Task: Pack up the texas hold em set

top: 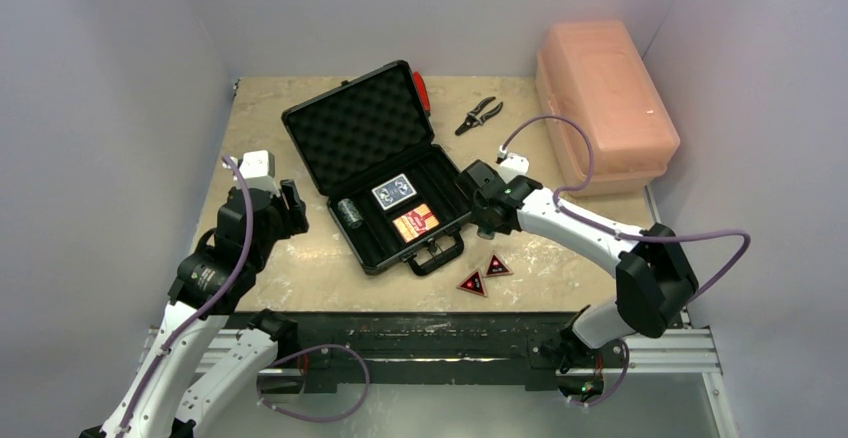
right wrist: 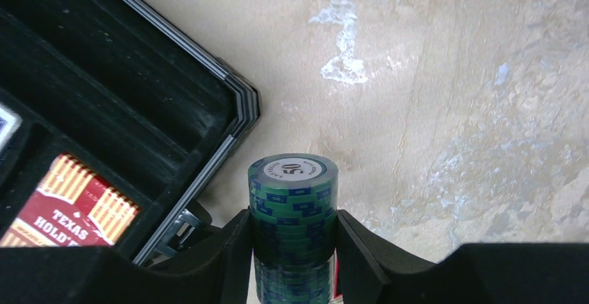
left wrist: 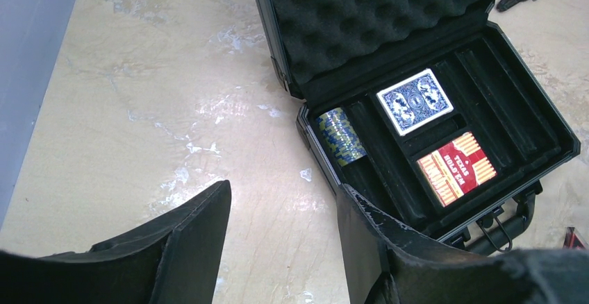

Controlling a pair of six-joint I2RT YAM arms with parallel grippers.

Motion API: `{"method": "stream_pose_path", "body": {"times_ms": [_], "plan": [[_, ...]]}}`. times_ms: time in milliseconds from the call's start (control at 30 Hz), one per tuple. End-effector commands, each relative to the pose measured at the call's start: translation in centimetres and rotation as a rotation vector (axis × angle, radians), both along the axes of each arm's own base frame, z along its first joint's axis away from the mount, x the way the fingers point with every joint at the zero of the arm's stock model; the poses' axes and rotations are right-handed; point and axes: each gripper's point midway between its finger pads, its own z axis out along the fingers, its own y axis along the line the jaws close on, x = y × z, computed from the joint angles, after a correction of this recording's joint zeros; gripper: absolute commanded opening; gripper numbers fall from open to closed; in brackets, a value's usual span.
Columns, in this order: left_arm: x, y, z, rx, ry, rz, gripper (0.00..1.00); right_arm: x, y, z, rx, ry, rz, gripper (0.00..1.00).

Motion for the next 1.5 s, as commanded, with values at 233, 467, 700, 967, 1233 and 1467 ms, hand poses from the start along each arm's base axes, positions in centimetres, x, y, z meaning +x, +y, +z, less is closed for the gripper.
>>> {"method": "stream_pose_path", "body": {"times_ms": [233, 467, 700, 967, 1233, 1467], "plan": [[0.3, 0.2, 1.7, -0.004, -0.051, 0.003, 0.56, 4.8, 1.5, 8.1, -0.002, -0.245, 0.106, 0.00], [0.2, 0.1, 1.8, -0.005, -0.055, -0.001, 0.57, 6.4, 4.7, 11.2, 0.064, -0.322, 0.260, 0.00], [0.2, 0.4, 1.8, 0.002, -0.055, 0.012, 0.56, 6.8, 9.8, 13.9, 0.175, -0.384, 0.493, 0.00], [0.1, 0.6, 1.7, 0.007, -0.052, 0.017, 0.56, 5.9, 15.0, 15.8, 0.272, -0.432, 0.689, 0.00], [0.1, 0.7, 1.8, 0.008, -0.054, 0.019, 0.56, 3.5, 19.2, 15.6, 0.331, -0.416, 0.843, 0.00], [0.1, 0.7, 1.7, 0.006, -0.054, 0.021, 0.56, 0.4, 22.6, 14.1, 0.370, -0.390, 0.945, 0.00]]}}
